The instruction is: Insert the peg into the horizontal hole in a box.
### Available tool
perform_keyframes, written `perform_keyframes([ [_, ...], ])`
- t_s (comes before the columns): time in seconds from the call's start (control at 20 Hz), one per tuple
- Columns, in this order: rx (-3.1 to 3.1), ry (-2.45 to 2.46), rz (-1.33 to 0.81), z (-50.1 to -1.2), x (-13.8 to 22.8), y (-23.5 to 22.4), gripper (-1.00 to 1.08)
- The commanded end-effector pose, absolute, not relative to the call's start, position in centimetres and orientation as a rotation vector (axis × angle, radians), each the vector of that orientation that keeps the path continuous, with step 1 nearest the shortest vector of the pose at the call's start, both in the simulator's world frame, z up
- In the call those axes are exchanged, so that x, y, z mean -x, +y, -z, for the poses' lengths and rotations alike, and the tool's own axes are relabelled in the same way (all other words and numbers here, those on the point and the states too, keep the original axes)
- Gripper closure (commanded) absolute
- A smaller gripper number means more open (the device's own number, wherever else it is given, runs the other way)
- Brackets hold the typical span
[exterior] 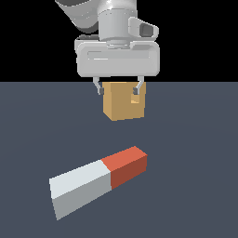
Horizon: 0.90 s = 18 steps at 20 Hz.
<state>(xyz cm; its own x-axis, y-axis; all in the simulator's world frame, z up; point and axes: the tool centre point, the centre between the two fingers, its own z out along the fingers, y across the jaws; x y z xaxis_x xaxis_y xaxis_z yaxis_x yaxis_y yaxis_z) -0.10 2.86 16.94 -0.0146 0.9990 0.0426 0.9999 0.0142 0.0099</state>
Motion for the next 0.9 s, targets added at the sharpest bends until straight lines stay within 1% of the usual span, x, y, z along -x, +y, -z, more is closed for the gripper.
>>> perform_keyframes([
  [0.0,2.189,-2.220,0.058,-16.9,0.1,2.9,-0.92],
  [0.45,2.282,-2.128,0.053,-16.1,-0.1,1.3,-0.92],
  [0.85,2.508,-1.866,0.040,-13.9,0.1,-2.8,-0.92],
])
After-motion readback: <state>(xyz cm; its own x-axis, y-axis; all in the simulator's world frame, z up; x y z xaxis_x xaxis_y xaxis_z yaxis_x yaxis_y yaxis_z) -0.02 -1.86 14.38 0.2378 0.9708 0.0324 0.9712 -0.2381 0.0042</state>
